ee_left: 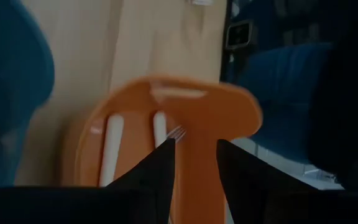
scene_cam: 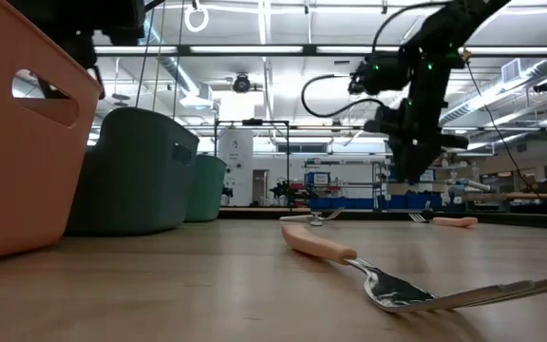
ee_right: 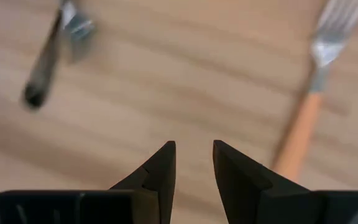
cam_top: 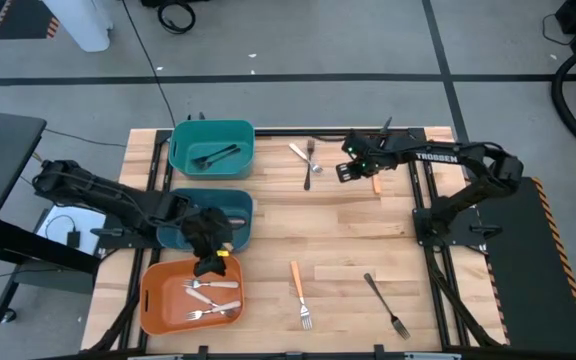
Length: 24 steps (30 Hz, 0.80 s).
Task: Sort silverware by color (type)
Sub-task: Put the orange fork into the blue bin
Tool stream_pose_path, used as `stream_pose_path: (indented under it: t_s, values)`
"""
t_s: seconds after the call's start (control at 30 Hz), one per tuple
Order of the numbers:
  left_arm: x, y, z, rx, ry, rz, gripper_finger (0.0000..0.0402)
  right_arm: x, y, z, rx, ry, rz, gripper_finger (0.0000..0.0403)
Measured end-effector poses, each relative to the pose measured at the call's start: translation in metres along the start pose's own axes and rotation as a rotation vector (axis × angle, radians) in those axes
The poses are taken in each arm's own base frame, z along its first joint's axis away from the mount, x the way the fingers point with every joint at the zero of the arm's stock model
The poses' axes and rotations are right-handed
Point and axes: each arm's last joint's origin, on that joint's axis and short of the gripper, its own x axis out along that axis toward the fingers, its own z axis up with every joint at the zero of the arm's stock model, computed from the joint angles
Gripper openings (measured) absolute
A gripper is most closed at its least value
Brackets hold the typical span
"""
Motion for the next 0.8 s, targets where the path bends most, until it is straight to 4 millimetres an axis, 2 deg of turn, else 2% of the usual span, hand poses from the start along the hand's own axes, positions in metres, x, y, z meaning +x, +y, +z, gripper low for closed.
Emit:
stream_pose_path:
  t_s: [0.17, 0.3, 0.53, 0.8]
  values:
    - [-0.013, -0.001, 0.011, -0.01, -0.033, 0.054, 0.0127, 0.01, -0.026, 0.016, 0.065, -0.033, -0.042, 0.0114]
    - [-0.02, 0.004, 0.016, 0.026, -0.078, 0.14, 0.0127, 0.017, -0.045, 0.021, 0.101, -0.026, -0.076, 0.0114]
    - [-0.036, 0.016, 0.037, 0.099, -0.239, 0.228, 0.0127, 0.033, -0.072, 0.013, 0.156, 0.041, -0.113, 0.0114]
    - [-0.058, 0.034, 0.06, 0.188, -0.443, 0.333, 0.0127, 0.045, -0.083, 0.005, 0.17, 0.052, -0.115, 0.0114]
